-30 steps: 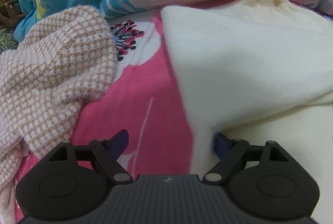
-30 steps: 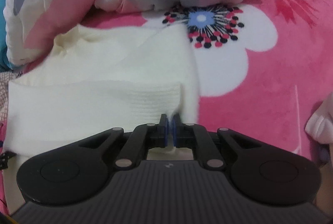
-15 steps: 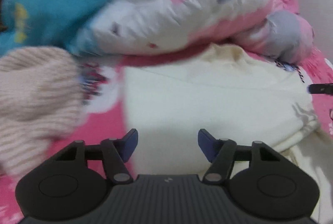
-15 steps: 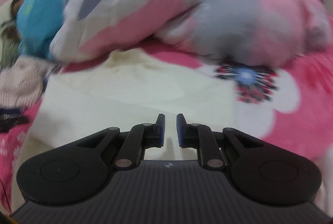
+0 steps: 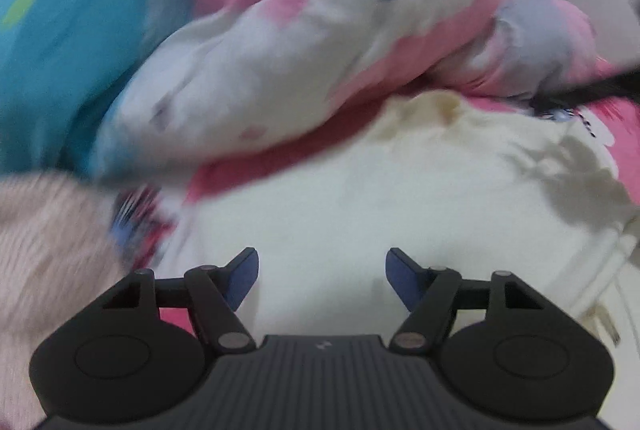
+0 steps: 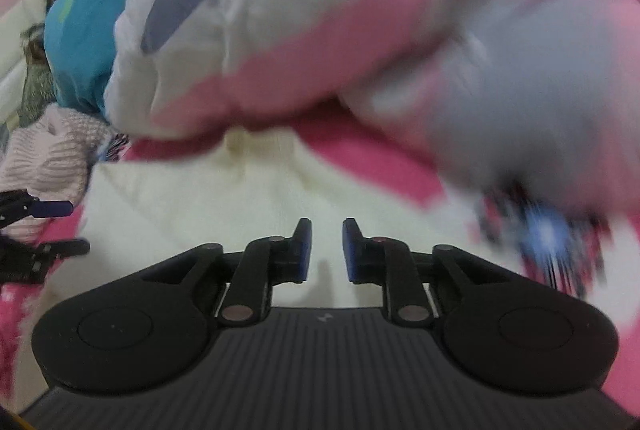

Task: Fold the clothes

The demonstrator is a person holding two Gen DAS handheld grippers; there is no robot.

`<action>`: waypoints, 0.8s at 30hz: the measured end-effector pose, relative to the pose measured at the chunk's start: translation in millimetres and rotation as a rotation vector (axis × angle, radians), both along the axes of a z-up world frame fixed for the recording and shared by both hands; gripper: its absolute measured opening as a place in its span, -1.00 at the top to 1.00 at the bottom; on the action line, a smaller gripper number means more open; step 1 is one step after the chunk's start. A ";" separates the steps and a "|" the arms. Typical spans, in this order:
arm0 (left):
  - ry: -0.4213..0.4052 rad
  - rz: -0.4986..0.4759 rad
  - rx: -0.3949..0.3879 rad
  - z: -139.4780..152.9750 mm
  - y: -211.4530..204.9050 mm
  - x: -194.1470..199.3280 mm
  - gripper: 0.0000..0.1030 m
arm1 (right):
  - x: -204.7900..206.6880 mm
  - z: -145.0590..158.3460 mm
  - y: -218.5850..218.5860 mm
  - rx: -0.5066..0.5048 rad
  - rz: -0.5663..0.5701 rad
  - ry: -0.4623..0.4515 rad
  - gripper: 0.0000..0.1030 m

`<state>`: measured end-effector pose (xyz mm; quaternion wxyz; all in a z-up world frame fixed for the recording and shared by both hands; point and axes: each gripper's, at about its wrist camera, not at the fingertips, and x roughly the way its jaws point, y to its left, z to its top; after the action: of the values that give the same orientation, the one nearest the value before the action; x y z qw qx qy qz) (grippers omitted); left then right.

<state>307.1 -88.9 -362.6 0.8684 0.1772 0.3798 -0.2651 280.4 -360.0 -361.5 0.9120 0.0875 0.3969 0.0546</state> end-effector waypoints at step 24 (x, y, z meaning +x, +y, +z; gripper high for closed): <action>-0.097 -0.166 -0.118 -22.1 -91.7 41.1 -0.20 | 19.9 -49.4 63.9 -0.557 0.756 -0.152 0.91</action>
<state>348.2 -180.6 -384.7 0.8698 0.1691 0.3051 -0.3490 300.3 -296.1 -411.0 0.8434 -0.3153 0.3324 0.2806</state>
